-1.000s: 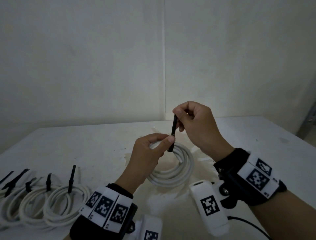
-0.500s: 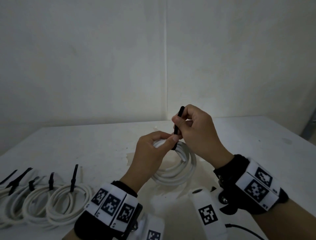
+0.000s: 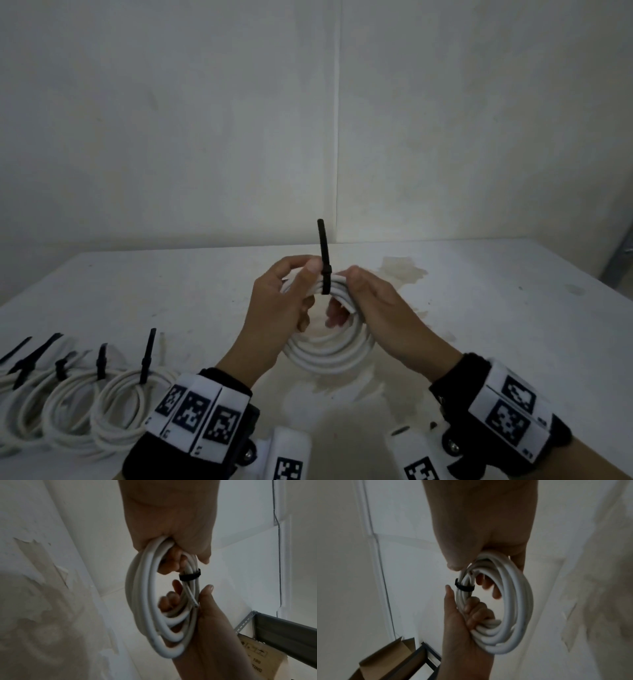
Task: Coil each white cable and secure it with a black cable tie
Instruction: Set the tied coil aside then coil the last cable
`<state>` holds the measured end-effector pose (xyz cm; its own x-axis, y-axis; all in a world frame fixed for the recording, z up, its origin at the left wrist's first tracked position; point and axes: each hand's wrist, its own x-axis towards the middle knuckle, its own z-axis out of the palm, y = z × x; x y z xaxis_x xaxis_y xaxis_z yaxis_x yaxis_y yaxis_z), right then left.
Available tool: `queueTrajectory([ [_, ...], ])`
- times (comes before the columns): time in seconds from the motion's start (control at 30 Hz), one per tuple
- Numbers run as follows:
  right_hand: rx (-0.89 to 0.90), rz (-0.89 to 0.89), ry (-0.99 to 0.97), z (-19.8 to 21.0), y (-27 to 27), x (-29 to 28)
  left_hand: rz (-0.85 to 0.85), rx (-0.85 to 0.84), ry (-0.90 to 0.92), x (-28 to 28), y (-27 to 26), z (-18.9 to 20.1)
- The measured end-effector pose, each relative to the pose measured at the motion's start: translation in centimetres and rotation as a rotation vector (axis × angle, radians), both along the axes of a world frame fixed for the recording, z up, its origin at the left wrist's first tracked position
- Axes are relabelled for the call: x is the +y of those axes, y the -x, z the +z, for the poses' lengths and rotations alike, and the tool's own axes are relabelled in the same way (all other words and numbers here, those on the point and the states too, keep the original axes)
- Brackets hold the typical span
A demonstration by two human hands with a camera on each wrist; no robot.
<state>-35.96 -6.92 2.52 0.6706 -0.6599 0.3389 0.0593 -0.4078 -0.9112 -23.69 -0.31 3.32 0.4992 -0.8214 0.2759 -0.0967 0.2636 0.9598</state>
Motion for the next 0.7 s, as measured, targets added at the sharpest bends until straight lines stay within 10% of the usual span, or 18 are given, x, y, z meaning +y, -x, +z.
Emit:
queueTrajectory([
  [0.23,-0.114,-0.251,-0.089,-0.1,-2.5,0.7,-0.060,0.209,-0.070,1.2,-1.1,-0.9],
  [0.7,-0.091,-0.223,0.010,-2.1,-7.0,2.7,0.188,-0.010,0.000,3.9,-3.9,-2.6],
])
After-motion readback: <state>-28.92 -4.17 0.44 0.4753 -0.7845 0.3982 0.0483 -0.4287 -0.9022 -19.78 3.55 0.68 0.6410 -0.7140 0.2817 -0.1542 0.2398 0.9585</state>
